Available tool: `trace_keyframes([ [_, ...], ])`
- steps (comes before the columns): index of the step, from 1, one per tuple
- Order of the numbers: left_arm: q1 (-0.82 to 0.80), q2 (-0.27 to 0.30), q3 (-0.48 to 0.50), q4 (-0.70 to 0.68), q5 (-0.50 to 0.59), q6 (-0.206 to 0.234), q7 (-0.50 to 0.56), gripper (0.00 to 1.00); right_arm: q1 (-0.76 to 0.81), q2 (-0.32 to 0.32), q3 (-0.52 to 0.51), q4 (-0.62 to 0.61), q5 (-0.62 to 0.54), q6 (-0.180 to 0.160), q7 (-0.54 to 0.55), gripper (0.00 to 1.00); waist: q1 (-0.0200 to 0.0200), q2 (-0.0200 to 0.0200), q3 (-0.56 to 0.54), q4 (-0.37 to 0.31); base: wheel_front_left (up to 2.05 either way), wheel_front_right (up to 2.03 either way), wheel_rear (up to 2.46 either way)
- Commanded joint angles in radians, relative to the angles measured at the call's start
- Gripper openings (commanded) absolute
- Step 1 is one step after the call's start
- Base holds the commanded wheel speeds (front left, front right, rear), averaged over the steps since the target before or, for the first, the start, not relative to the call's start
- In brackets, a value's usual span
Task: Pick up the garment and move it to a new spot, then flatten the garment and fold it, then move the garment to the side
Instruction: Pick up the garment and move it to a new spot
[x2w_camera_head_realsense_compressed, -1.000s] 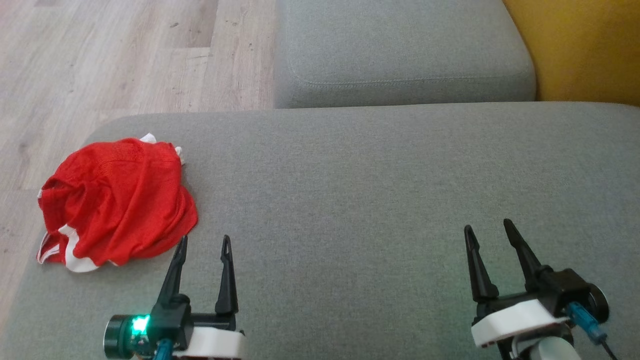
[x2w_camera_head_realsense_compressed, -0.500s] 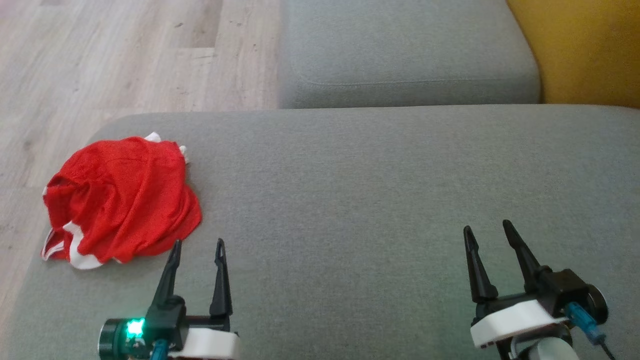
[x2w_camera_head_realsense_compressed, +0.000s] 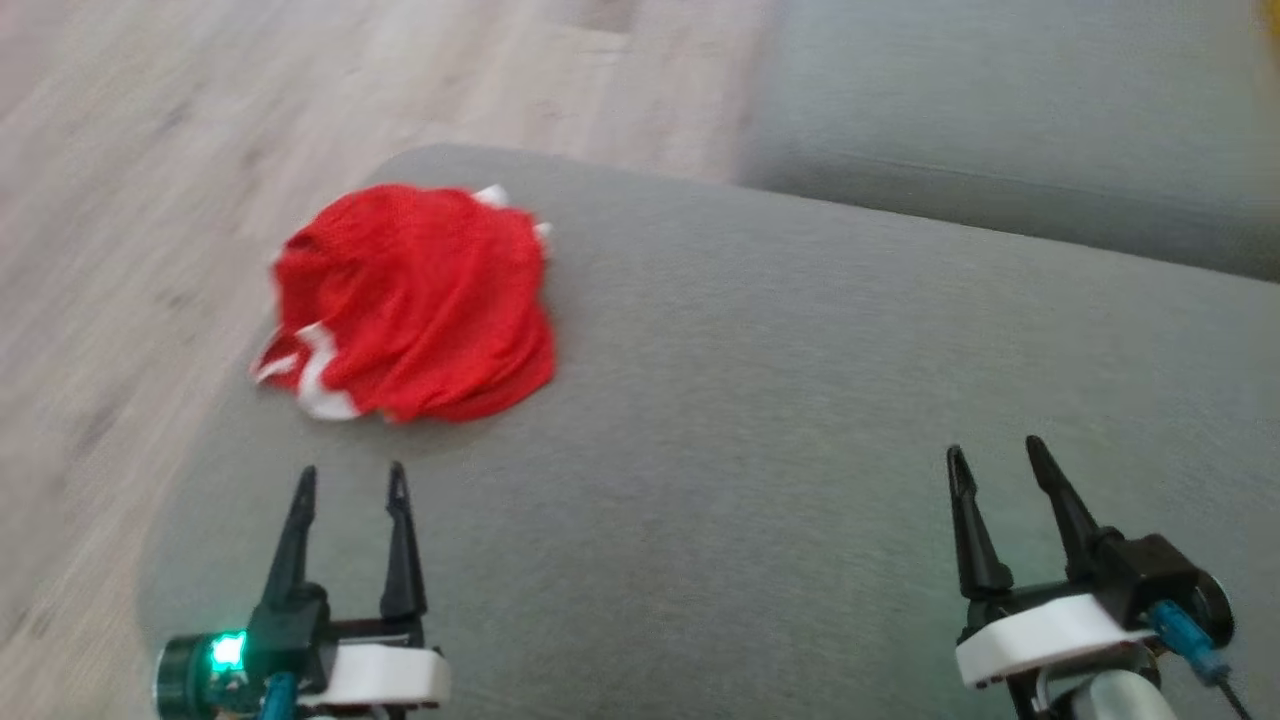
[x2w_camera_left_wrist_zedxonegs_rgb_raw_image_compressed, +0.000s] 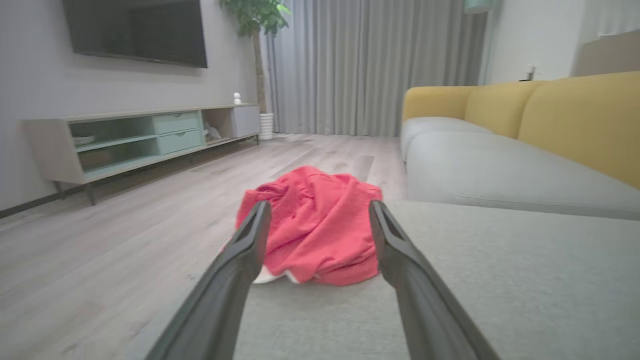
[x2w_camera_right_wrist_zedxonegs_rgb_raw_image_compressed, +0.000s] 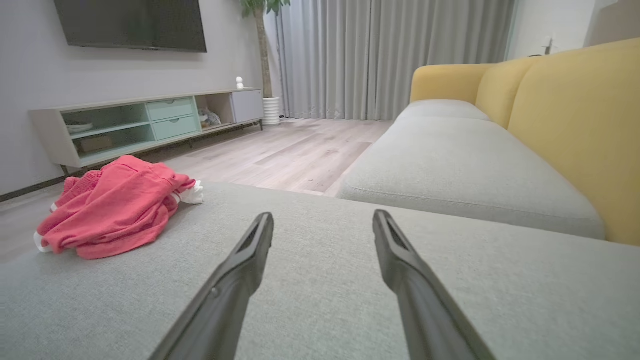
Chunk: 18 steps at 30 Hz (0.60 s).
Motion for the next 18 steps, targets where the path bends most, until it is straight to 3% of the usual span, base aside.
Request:
trace_keyframes([
  [1, -0.047, 0.003, 0.048, -0.034, 0.008, 0.007, -0.01, 1.0, -0.052, -0.008, 0.012, -0.026, -0.004, 0.008, -0.014, 1.0, 0.0, 0.0, 0.033, 0.123, 0.0, 0.0, 0.0],
  [4, -0.049, 0.003, 0.065, -0.036, 0.011, 0.012, -0.01, 1.0, -0.064, -0.008, -0.011, -0.024, -0.017, 0.008, -0.014, 1.0, 0.0, 0.0, 0.045, 0.19, 0.0, 0.0, 0.0],
  [10, -0.037, 0.003, 0.124, -0.07, -0.006, 0.04, -0.01, 1.0, -0.116, -0.008, -0.008, -0.007, -0.053, 0.008, -0.014, 1.0, 0.0, 0.0, 0.089, 0.227, 0.0, 0.0, 0.0],
  [18, -0.095, 0.003, 0.175, -0.136, -0.03, 0.005, -0.01, 1.0, -0.148, -0.01, -0.037, -0.015, -0.13, 0.008, -0.014, 1.0, 0.0, 0.0, 0.165, 0.26, 0.0, 0.0, 0.0],
])
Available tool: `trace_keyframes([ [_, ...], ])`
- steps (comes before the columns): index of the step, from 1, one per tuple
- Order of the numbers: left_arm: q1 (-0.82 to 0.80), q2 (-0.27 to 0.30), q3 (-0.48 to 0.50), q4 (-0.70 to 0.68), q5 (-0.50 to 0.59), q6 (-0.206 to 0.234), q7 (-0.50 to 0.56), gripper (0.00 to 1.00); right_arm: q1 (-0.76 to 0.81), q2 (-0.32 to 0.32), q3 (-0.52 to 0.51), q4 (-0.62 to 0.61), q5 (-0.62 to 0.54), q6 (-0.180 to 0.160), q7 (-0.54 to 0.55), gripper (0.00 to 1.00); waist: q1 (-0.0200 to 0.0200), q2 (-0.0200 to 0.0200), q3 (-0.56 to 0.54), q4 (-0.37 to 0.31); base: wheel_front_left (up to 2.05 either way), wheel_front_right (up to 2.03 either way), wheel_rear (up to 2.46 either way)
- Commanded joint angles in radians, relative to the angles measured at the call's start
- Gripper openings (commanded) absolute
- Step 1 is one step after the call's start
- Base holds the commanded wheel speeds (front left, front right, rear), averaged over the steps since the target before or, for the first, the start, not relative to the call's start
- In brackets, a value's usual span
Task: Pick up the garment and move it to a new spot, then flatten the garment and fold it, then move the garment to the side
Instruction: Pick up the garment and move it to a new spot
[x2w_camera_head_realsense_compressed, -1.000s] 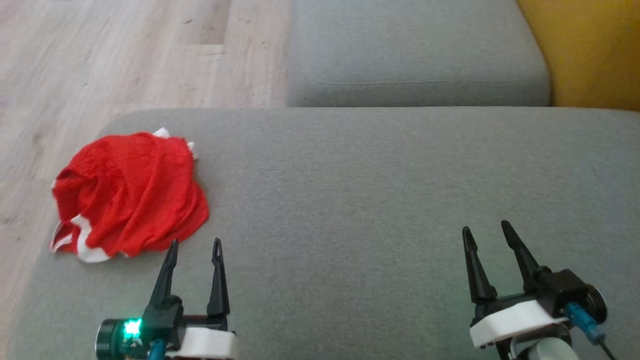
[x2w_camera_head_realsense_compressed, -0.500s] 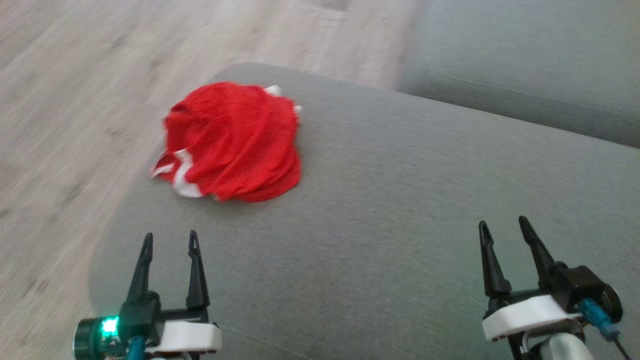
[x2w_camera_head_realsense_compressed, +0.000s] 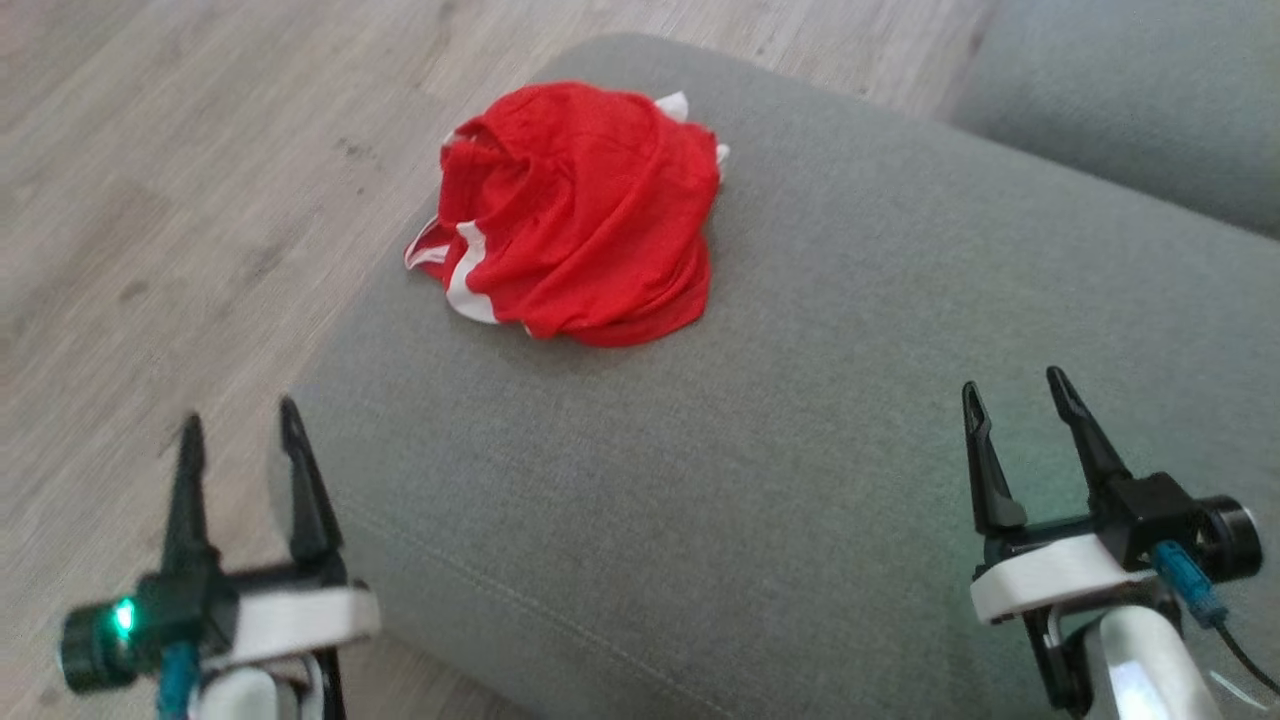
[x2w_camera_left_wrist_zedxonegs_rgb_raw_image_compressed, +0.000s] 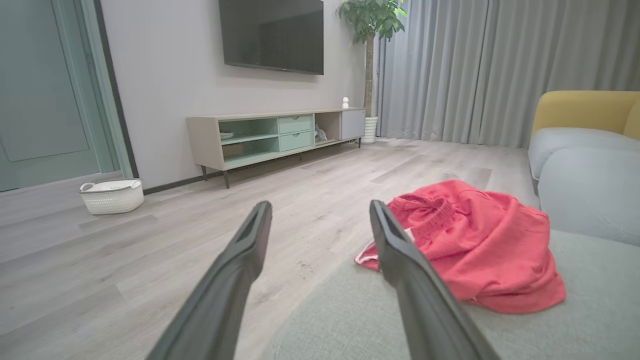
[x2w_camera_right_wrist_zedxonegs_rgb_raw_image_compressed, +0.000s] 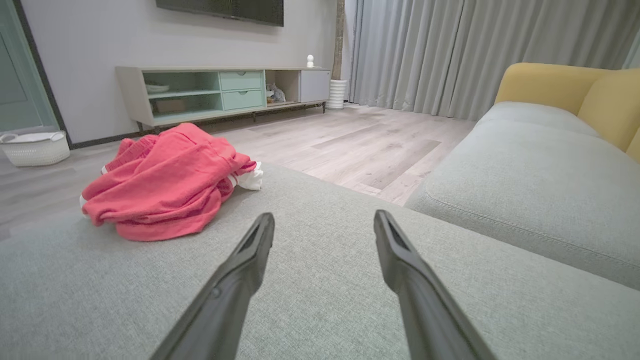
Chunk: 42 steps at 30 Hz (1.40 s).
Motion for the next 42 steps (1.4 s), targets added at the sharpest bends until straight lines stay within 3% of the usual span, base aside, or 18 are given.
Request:
trace_keyframes([
  [1, -0.093, 0.004, 0.045, -0.035, -0.006, -0.009, -0.01, 1.0, -0.048, -0.018, 0.019, -0.041, -0.023, 0.008, -0.013, 1.0, 0.0, 0.0, 0.055, 0.012, 0.0, 0.0, 0.0],
  [8, -0.29, 0.004, 0.027, 0.057, -0.08, -0.076, -0.01, 1.0, -0.069, -0.119, -0.007, -0.065, -0.07, 0.008, -0.013, 1.0, 0.0, 0.0, 0.199, 0.019, 0.0, 0.0, 0.0],
  [15, -0.463, 0.004, -0.011, 0.342, -0.171, -0.142, -0.01, 1.0, -0.117, -0.191, -0.003, -0.085, -0.086, 0.008, -0.013, 1.0, 0.0, 0.0, 0.306, -0.04, 0.0, 0.0, 0.0],
  [20, -0.592, 0.004, -0.051, 0.602, -0.226, -0.191, -0.01, 1.0, -0.133, -0.21, 0.016, -0.092, -0.09, 0.008, -0.013, 1.0, 0.0, 0.0, 0.349, -0.084, 0.0, 0.0, 0.0],
  [32, -0.819, 0.017, -0.042, 1.038, -0.331, -0.249, -0.003, 1.0, -0.17, -0.228, 0.04, -0.103, -0.095, 0.008, -0.013, 1.0, 0.0, 0.0, 0.424, -0.169, 0.0, 0.0, 0.0],
  [33, -0.84, 0.024, -0.057, 1.07, -0.326, -0.254, -0.005, 0.13, -0.176, -0.23, 0.037, -0.104, -0.095, 0.008, -0.013, 1.0, 0.0, 0.0, 0.431, -0.178, 0.0, 0.0, 0.0],
  [34, -0.848, 0.025, -0.065, 1.077, -0.323, -0.256, -0.006, 0.0, -0.178, -0.229, 0.035, -0.103, -0.096, 0.008, -0.013, 1.0, 0.0, 0.0, 0.432, -0.18, 0.0, 0.0, 0.0],
  [37, -0.865, 0.051, -0.114, 1.051, -0.273, -0.259, -0.009, 0.0, -0.181, -0.219, 0.028, -0.098, -0.096, 0.008, -0.013, 1.0, 0.0, 0.0, 0.421, -0.185, 0.0, 0.0, 0.0],
  [42, -0.86, 0.112, -0.154, 0.873, -0.162, -0.216, -0.009, 0.0, -0.178, -0.168, 0.051, -0.077, -0.089, 0.008, -0.013, 1.0, 0.0, 0.0, 0.348, -0.206, 0.0, 0.0, 0.0],
])
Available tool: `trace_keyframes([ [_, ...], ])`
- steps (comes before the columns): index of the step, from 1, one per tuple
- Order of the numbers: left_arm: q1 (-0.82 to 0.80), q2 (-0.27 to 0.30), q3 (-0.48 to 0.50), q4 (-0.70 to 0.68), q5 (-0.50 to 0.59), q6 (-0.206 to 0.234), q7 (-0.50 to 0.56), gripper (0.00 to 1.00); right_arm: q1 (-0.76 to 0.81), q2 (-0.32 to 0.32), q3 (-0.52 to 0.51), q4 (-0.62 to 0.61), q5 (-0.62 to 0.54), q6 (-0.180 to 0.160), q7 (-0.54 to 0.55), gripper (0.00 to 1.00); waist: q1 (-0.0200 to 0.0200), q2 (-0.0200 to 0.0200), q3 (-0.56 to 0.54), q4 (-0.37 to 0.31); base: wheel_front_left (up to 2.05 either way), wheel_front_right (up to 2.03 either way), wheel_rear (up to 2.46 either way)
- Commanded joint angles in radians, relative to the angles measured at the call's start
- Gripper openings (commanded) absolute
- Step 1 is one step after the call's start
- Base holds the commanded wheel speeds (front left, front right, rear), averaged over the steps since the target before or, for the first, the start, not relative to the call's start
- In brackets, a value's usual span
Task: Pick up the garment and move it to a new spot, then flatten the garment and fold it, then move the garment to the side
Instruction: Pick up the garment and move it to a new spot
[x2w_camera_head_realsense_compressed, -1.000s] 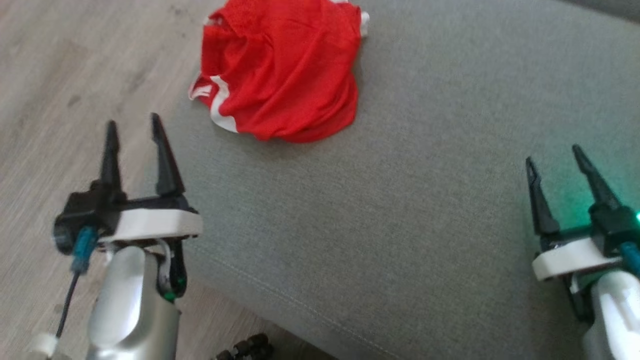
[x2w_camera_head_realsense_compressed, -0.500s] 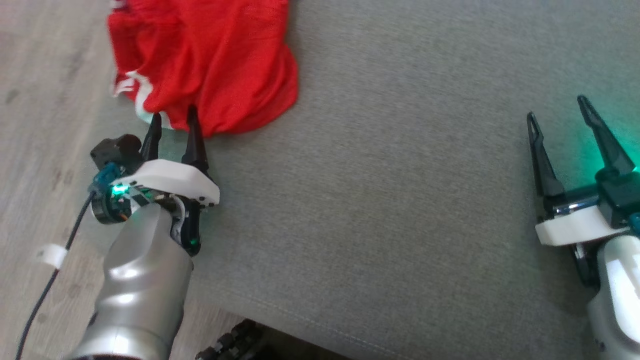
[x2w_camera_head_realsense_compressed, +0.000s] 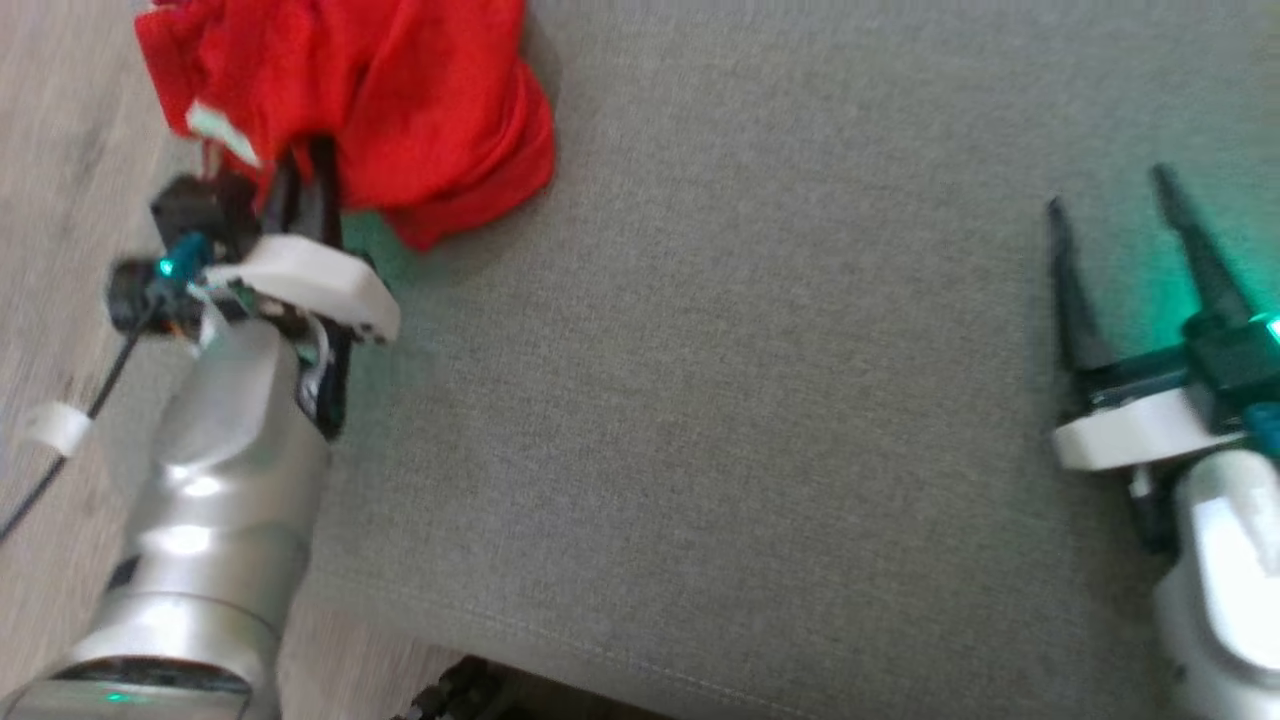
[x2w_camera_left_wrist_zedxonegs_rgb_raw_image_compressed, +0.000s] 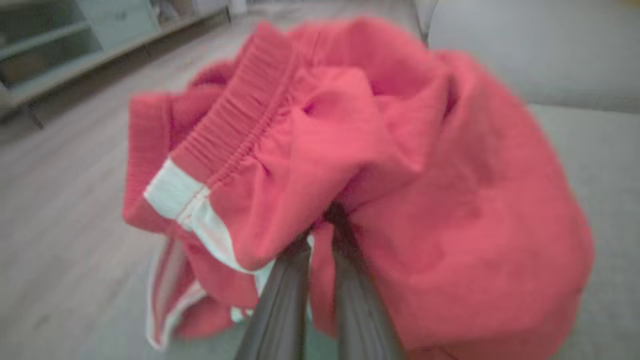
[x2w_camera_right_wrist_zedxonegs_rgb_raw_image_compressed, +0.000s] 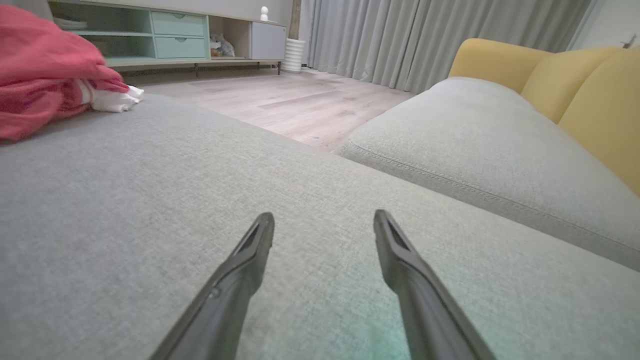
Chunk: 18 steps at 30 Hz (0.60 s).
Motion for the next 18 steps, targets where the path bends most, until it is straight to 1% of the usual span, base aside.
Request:
trace_keyframes([
  [1, -0.004, 0.069, 0.015, -0.068, 0.024, 0.009, -0.005, 0.0, 0.039, 0.024, 0.029, -0.009, -0.004, 0.007, 0.002, 1.0, -0.0002, 0.0001, -0.05, -0.019, 0.0, 0.0, 0.0],
  [4, -0.004, 0.103, 0.009, -0.208, 0.078, 0.031, -0.005, 0.0, 0.048, 0.07, 0.037, 0.005, 0.003, 0.007, 0.002, 1.0, -0.0002, 0.0001, -0.124, -0.044, 0.0, 0.0, 0.0],
  [6, -0.004, 0.128, -0.004, -0.286, 0.114, 0.037, -0.005, 0.0, 0.062, 0.099, 0.043, 0.014, 0.01, 0.007, 0.002, 1.0, -0.0002, 0.0001, -0.179, -0.067, 0.0, 0.0, 0.0],
  [9, -0.016, 0.163, -0.023, -0.384, 0.146, 0.023, -0.005, 0.0, 0.086, 0.132, 0.047, 0.026, 0.022, 0.007, 0.002, 1.0, -0.0002, 0.0001, -0.261, -0.115, 0.0, 0.0, 0.0],
  [13, -0.05, 0.193, -0.053, -0.477, 0.166, -0.003, -0.005, 0.0, 0.118, 0.159, 0.039, 0.034, 0.039, 0.007, 0.002, 1.0, -0.0002, 0.0001, -0.343, -0.185, 0.0, 0.0, 0.0],
  [15, -0.076, 0.201, -0.074, -0.509, 0.175, -0.012, -0.005, 0.0, 0.131, 0.166, 0.039, 0.035, 0.047, 0.007, 0.002, 1.0, -0.0002, 0.0001, -0.375, -0.225, 0.0, 0.0, 0.0],
  [18, -0.113, 0.195, -0.11, -0.555, 0.173, -0.025, 0.003, 0.0, 0.149, 0.17, 0.042, 0.034, 0.063, 0.007, 0.002, 1.0, -0.0002, 0.0001, -0.413, -0.286, 0.0, 0.0, 0.0],
])
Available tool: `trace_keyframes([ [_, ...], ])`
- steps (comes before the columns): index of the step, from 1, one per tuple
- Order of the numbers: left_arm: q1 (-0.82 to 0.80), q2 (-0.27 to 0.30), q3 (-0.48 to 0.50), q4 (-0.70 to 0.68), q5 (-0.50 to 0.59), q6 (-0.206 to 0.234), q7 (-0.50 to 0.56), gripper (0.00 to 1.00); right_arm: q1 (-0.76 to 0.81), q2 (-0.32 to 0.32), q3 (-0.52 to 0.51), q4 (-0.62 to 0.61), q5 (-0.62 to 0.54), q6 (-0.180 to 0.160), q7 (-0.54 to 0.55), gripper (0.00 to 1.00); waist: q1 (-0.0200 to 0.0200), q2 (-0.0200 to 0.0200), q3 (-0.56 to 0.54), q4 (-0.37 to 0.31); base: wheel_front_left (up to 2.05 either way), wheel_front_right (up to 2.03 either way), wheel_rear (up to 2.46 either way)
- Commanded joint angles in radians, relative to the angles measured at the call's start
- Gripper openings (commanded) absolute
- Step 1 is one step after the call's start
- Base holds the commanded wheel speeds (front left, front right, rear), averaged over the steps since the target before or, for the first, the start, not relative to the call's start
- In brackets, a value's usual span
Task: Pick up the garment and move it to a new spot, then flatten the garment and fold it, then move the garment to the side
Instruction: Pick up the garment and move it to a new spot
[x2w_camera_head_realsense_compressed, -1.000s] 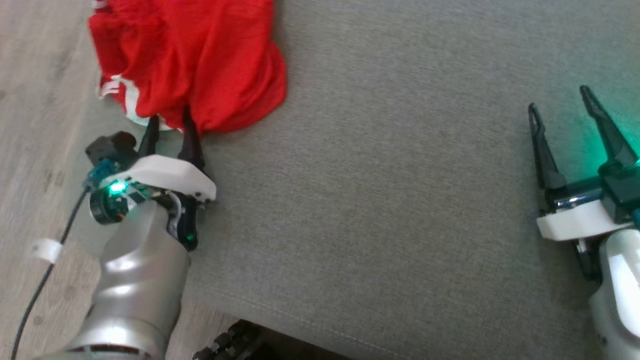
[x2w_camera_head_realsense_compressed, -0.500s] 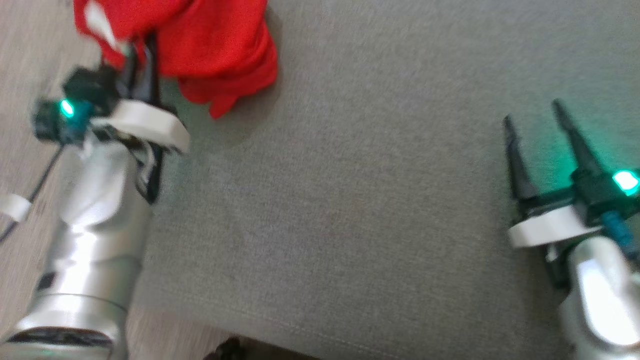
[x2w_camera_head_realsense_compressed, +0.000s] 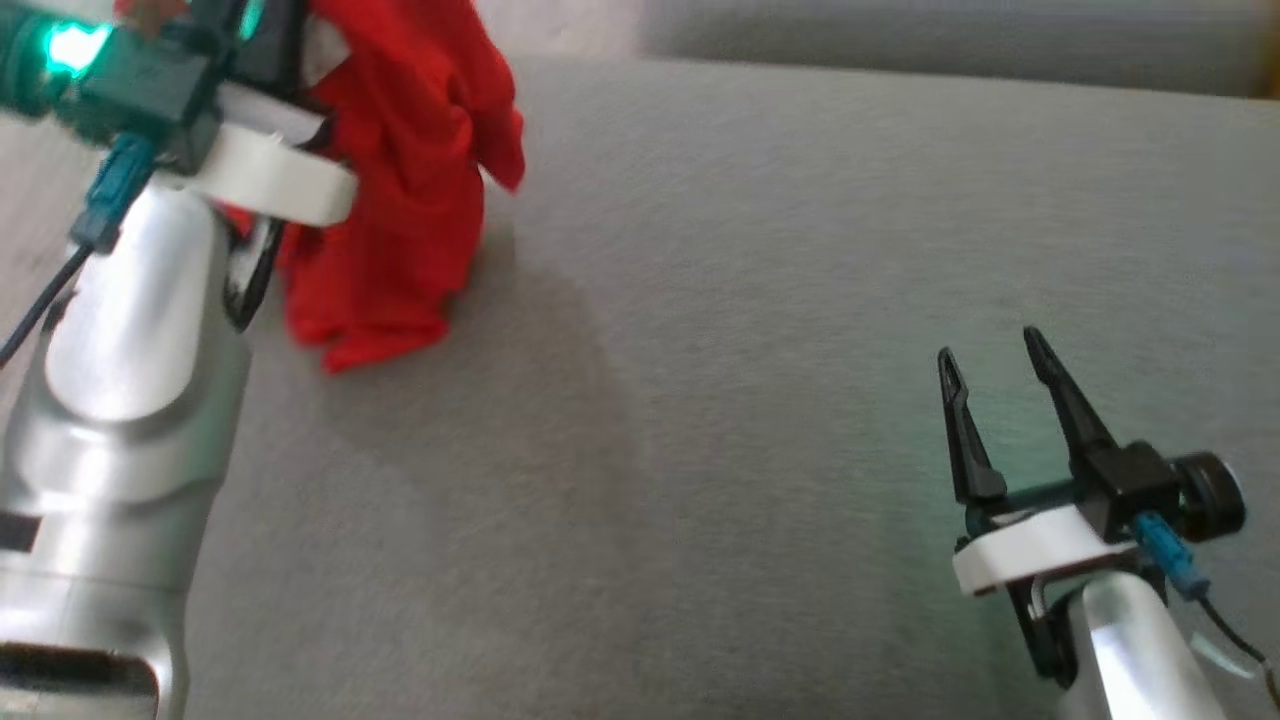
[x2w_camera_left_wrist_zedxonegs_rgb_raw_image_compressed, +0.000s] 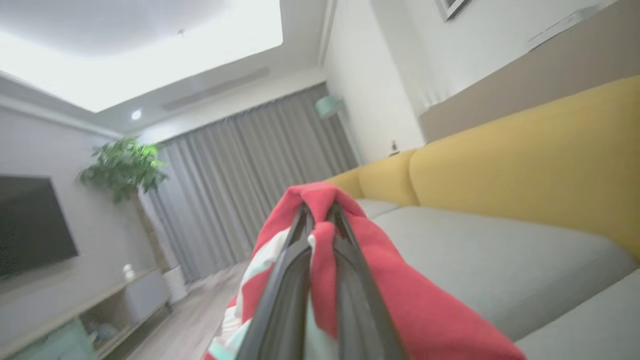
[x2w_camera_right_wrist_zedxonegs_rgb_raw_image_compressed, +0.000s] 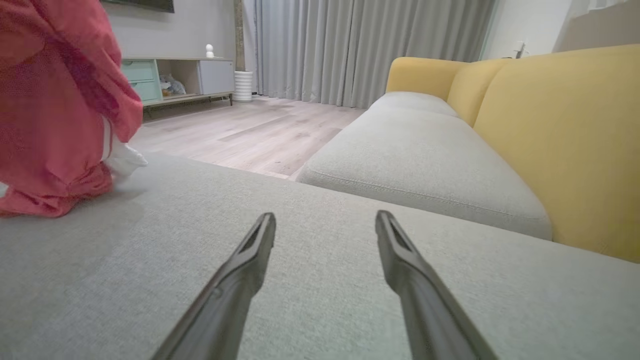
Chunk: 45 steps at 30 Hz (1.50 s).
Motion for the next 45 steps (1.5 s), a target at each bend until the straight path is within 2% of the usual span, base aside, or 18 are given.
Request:
trace_keyframes([
  [1, -0.101, 0.03, 0.002, -0.076, -0.002, -0.009, 0.007, 0.0, 0.001, 0.009, 0.027, -0.031, 0.033, 0.007, 0.0, 1.0, 0.0002, 0.0, -0.103, -0.133, 0.0, 0.0, 0.0],
  [9, -0.184, -0.017, -0.071, -0.167, -0.043, -0.019, 0.014, 0.0, 0.02, 0.01, 0.038, -0.037, 0.09, 0.007, 0.0, 1.0, 0.0002, 0.0, -0.127, -0.26, 0.0, 0.0, 0.0],
  [14, -0.2, -0.057, -0.121, -0.167, -0.03, -0.019, 0.003, 0.0, 0.016, 0.01, 0.021, -0.044, 0.106, 0.007, 0.0, 1.0, 0.0002, 0.0, -0.098, -0.31, 0.0, 0.0, 0.0],
  [18, -0.117, -0.109, -0.179, -0.112, -0.057, -0.02, -0.002, 0.0, 0.012, 0.01, 0.014, -0.044, 0.111, 0.007, 0.0, 1.0, 0.0002, 0.0, -0.061, -0.321, 0.0, 0.0, 0.0],
  [23, 0.071, -0.184, -0.288, -0.023, -0.094, -0.022, -0.005, 0.01, 0.005, 0.01, 0.012, -0.04, 0.119, 0.007, 0.0, 1.0, 0.0002, 0.0, -0.018, -0.31, 0.0, 0.0, 0.0],
  [24, 0.115, -0.193, -0.309, -0.004, -0.103, -0.022, -0.005, 0.69, 0.002, 0.01, 0.013, -0.039, 0.119, 0.007, 0.0, 1.0, 0.0002, 0.0, -0.013, -0.308, 0.0, 0.0, 0.0],
  [25, 0.152, -0.199, -0.33, 0.011, -0.104, -0.022, -0.005, 1.0, -0.001, 0.01, 0.014, -0.038, 0.12, 0.007, 0.0, 1.0, 0.0002, 0.0, -0.008, -0.305, 0.0, 0.0, 0.0],
  [27, 0.212, -0.205, -0.35, 0.035, -0.094, -0.006, -0.006, 1.0, -0.008, 0.01, 0.013, -0.037, 0.119, 0.007, 0.0, 1.0, 0.0002, 0.0, -0.003, -0.299, 0.0, 0.0, 0.0],
  [33, 0.328, -0.204, -0.287, 0.032, -0.064, 0.145, -0.006, 1.0, 0.002, 0.01, -0.015, -0.033, 0.104, 0.007, 0.0, 1.0, 0.0002, 0.0, -0.021, -0.246, 0.0, 0.0, 0.0],
  [35, 0.352, -0.191, -0.271, 0.062, -0.052, 0.182, -0.006, 1.0, 0.011, 0.01, -0.018, -0.029, 0.101, 0.007, 0.0, 1.0, 0.0002, 0.0, -0.031, -0.226, 0.0, 0.0, 0.0],
  [38, 0.356, -0.19, -0.245, 0.19, -0.076, 0.207, 0.025, 1.0, 0.02, 0.01, -0.009, -0.026, 0.097, 0.007, 0.0, 1.0, 0.0002, 0.0, -0.037, -0.207, 0.0, 0.0, 0.0],
  [43, 0.308, -0.207, -0.211, 0.369, -0.175, 0.163, 0.142, 1.0, 0.019, 0.01, 0.001, -0.023, 0.092, 0.007, 0.0, 1.0, 0.0002, 0.0, -0.035, -0.196, 0.0, 0.0, 0.0],
  [44, 0.294, -0.208, -0.211, 0.39, -0.181, 0.156, 0.136, 0.36, 0.019, 0.01, 0.003, -0.023, 0.09, 0.007, 0.0, 1.0, 0.0002, 0.0, -0.035, -0.195, 0.0, 0.0, 0.0],
  [45, 0.281, -0.209, -0.214, 0.404, -0.181, 0.148, 0.12, 0.0, 0.019, 0.01, 0.003, -0.022, 0.089, 0.007, 0.0, 1.0, 0.0002, 0.0, -0.037, -0.194, 0.0, 0.0, 0.0],
])
